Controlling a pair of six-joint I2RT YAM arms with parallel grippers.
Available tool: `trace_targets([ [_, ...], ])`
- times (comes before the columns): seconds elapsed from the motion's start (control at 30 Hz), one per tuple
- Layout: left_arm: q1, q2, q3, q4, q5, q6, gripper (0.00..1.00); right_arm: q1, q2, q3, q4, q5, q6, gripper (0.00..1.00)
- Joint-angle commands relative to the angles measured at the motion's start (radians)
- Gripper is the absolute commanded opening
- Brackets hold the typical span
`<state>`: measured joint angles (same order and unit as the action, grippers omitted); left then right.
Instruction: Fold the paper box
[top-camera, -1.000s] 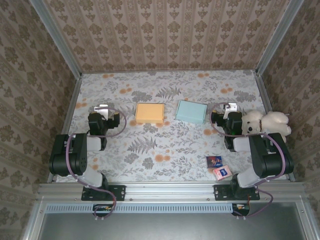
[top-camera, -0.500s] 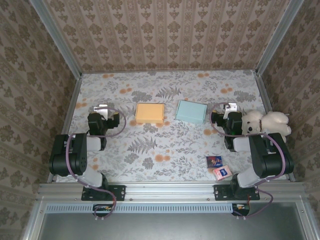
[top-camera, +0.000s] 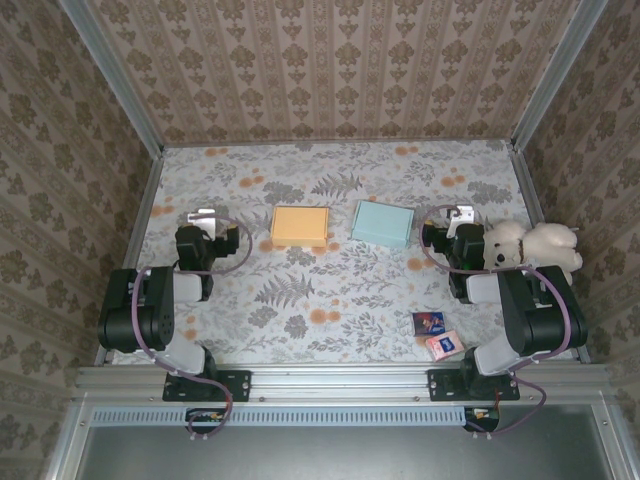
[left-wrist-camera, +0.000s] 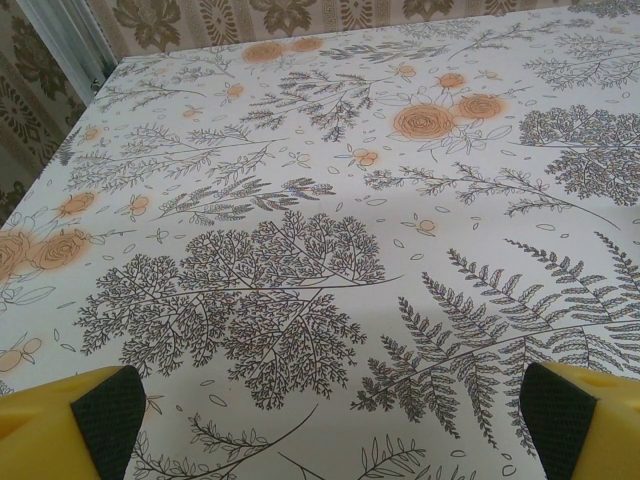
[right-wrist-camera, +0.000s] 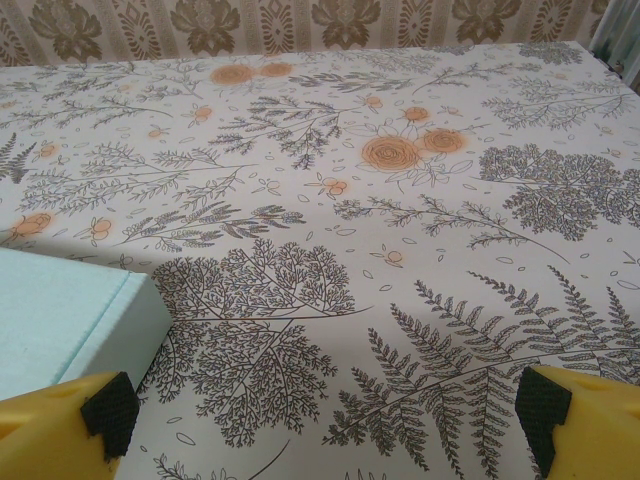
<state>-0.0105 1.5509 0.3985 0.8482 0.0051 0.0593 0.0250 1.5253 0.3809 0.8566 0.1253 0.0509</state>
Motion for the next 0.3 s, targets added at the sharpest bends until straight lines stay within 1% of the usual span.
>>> trace_targets([
  [0.0, 0.003, -0.010, 0.018, -0.010, 0.012, -0.006, 1.00, 0.001, 0.004, 0.022, 0.009, -0.012, -0.011, 1.00],
  [0.17, -0.002, -0.011, 0.024, -0.025, 0.006, -0.005, 1.00, 0.001, 0.005, 0.022, 0.008, -0.011, -0.011, 1.00],
  [0.27, -0.007, -0.012, 0.012, -0.001, 0.000, 0.001, 1.00, 0.001, 0.004, 0.021, 0.009, -0.011, -0.011, 1.00],
])
